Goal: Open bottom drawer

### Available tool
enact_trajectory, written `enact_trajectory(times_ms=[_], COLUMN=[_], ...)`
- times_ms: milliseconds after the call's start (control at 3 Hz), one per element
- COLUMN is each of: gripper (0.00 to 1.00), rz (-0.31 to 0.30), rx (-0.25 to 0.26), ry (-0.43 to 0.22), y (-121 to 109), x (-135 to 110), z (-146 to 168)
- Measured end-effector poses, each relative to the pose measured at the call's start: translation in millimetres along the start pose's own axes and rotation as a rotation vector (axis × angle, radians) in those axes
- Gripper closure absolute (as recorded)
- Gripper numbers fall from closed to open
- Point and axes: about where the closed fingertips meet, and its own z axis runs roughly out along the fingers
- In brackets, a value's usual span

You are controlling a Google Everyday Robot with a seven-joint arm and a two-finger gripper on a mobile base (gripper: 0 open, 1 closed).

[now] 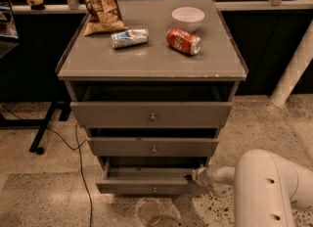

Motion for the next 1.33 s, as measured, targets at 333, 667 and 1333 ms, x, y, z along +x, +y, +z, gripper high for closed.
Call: enact_trajectory(times_ms=[333,667,1333], gripper=[1.00,1.00,1.00], rz=[0.011,0.016,-0.018], rx=[-0.016,-0.042,-0.045], ry=[0.073,0.126,0.128], y=[-5,-6,6], x=[25,46,43], z=[-18,-38,-36])
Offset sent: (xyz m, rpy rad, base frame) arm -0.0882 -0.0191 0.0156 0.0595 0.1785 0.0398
